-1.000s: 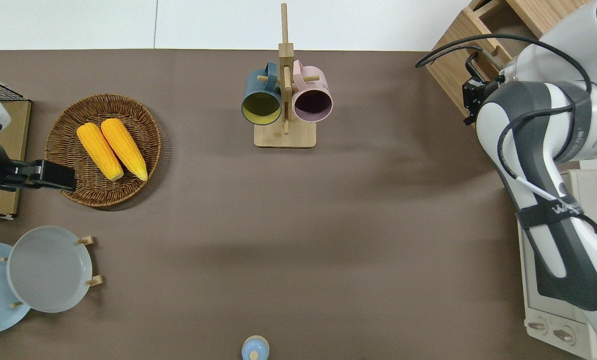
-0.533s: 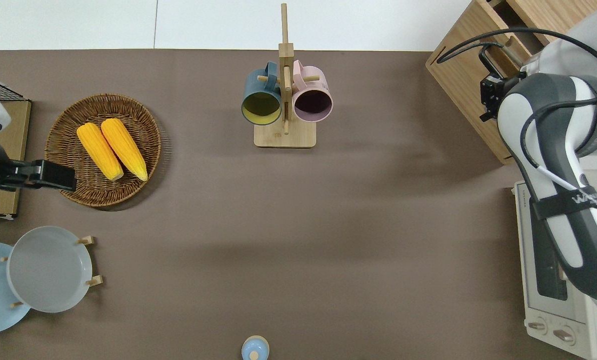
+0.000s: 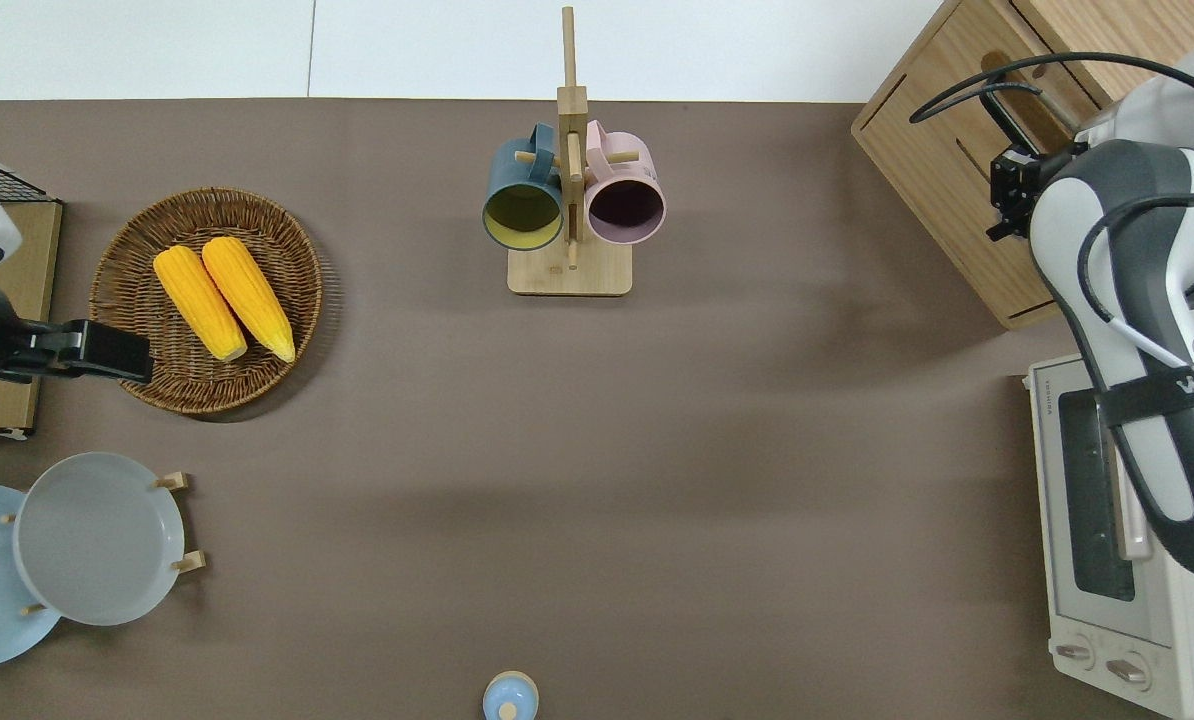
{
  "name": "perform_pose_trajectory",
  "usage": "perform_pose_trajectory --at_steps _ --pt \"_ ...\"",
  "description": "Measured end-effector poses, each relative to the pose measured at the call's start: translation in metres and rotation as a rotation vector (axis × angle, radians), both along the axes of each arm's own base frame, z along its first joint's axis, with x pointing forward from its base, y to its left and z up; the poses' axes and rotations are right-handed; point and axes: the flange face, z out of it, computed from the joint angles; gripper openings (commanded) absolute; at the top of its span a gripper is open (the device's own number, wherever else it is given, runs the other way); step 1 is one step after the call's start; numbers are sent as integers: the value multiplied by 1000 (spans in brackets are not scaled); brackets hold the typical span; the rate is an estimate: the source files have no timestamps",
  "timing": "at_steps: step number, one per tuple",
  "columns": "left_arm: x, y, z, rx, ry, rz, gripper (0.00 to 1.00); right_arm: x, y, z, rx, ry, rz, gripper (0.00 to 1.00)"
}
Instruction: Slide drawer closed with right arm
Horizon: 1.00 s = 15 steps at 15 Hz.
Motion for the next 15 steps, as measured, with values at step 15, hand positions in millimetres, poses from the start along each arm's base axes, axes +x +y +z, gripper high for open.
perform_pose_trajectory --at_steps 15 --pt "0 0 0 0 0 0 993 -2 71 14 8 -5 111 0"
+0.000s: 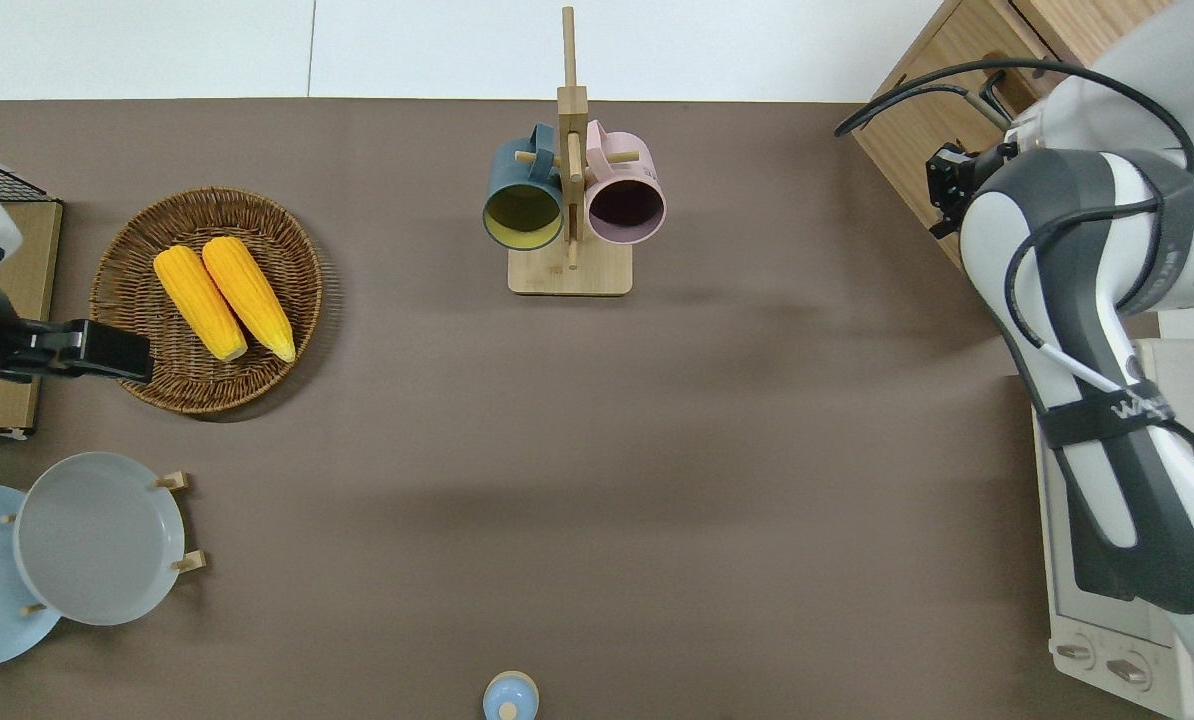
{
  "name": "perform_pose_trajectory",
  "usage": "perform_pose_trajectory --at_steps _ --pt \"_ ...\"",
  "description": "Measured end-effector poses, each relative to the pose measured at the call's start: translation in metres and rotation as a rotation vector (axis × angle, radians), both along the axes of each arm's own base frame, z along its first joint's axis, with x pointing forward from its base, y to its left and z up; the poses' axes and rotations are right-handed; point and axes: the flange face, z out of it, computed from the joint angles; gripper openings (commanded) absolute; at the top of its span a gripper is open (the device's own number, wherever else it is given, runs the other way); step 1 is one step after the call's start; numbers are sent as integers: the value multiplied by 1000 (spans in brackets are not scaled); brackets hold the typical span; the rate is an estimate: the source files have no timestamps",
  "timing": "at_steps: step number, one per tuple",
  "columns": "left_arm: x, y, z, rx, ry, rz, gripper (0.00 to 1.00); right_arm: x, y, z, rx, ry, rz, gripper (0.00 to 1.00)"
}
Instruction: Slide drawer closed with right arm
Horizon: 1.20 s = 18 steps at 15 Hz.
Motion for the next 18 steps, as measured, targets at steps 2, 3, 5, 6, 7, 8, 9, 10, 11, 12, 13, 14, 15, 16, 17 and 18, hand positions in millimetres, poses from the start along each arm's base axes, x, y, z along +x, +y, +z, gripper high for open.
perform_pose_trajectory --at_steps 2,3,5,6,7,8,9,10,11,12,13,14,15,16,17,18 --pt "0 0 0 0 0 0 993 -7 23 14 1 0 43 0" --pt "0 0 0 0 0 0 993 -11 31 20 2 1 66 0" --pt "0 0 0 0 0 0 993 -20 43 35 2 10 130 0" --pt "0 0 0 0 0 0 995 -25 47 43 2 16 168 0" --pt "0 0 0 0 0 0 993 -31 50 51 2 19 205 0" --pt "0 0 0 0 0 0 993 -36 52 59 3 21 242 0" --pt "0 0 0 0 0 0 993 -41 52 67 3 23 281 0" --pt "0 0 0 0 0 0 993 -46 52 76 4 28 322 0" --pt "0 0 0 0 0 0 993 -52 51 83 4 33 358 0" --pt "0 0 0 0 0 0 993 -57 50 92 5 34 396 0" --pt "0 0 0 0 0 0 993 -62 50 98 5 36 432 0" --pt "0 0 0 0 0 0 993 -67 49 105 6 40 472 0" --pt "0 0 0 0 0 0 993 -71 50 112 6 38 513 0" --pt "0 0 0 0 0 0 993 -77 50 121 6 31 561 0" --pt "0 0 0 0 0 0 993 -82 50 131 4 21 619 0" --pt "0 0 0 0 0 0 993 -87 50 136 3 15 657 0"
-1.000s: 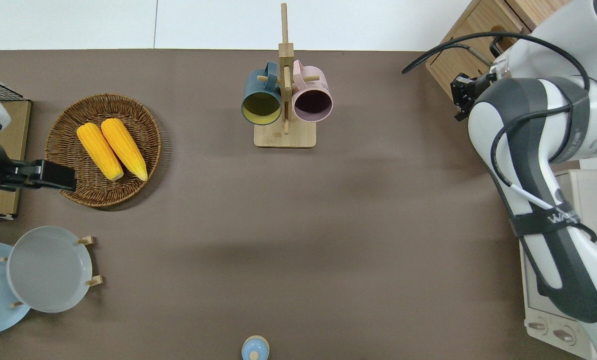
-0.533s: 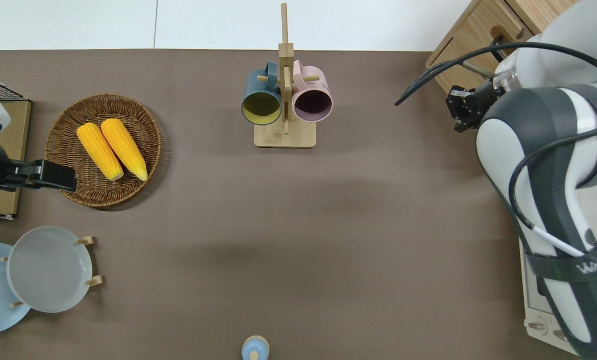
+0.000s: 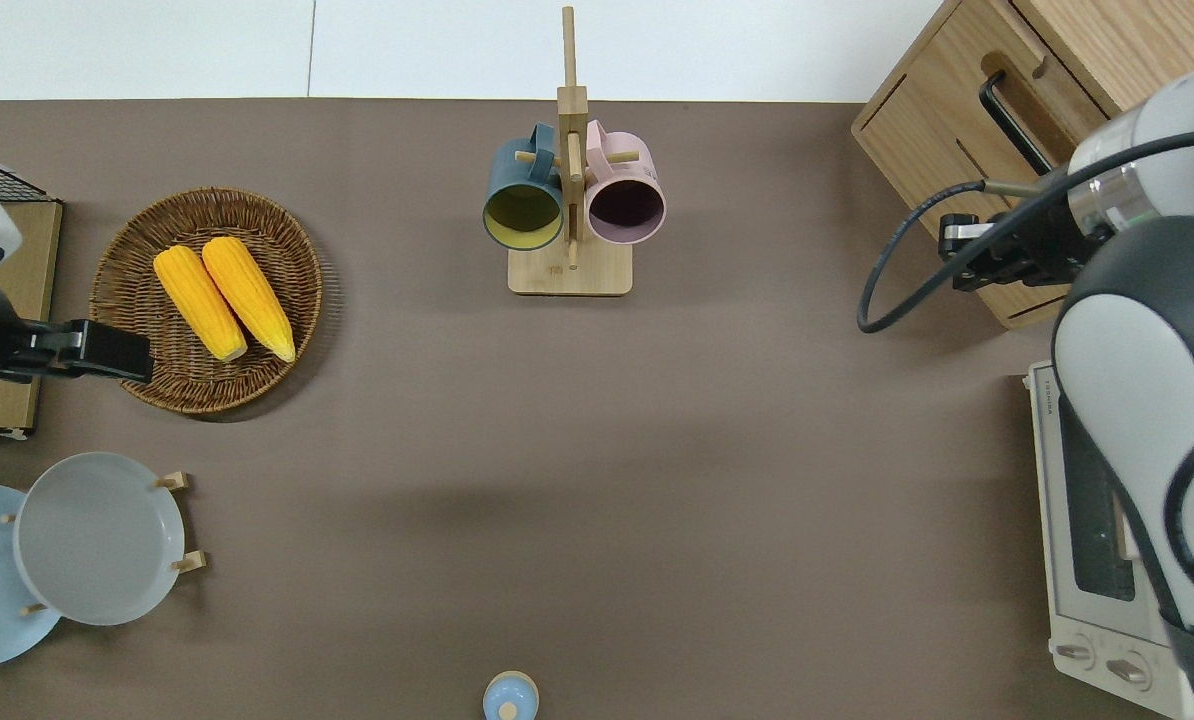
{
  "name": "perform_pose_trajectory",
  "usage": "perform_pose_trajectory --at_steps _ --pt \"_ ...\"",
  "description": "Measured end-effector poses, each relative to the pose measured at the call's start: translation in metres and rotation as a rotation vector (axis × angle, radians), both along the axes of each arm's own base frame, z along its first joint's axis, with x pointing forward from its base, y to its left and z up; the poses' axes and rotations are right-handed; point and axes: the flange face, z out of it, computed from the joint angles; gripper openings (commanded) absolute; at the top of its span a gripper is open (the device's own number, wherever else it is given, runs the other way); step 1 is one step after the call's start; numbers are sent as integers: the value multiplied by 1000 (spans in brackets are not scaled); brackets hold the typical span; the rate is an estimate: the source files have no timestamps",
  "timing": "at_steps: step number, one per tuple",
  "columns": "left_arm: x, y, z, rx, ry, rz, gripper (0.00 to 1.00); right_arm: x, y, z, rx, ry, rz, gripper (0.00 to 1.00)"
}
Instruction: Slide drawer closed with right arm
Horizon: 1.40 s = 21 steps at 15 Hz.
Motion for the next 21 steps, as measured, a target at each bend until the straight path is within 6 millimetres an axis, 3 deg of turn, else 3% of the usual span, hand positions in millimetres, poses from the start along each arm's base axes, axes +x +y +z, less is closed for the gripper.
perform_pose_trajectory --at_steps 4,6,7,8,9,13,21 --pt "0 0 0 0 0 0 993 -14 -3 15 2 -10 128 0" --pt "0 0 0 0 0 0 993 -17 -5 18 -10 -15 208 164" --pt "0 0 0 0 0 0 993 -17 -6 18 -28 -16 244 383" --pt "0 0 0 0 0 0 993 -17 -3 17 -50 -15 270 793" --pt "0 0 0 0 0 0 993 -18 3 16 -68 -13 285 977" --pt "0 0 0 0 0 0 993 -20 19 13 -78 -9 279 983" --pt "0 0 0 0 0 0 993 -19 10 12 -30 -5 249 985"
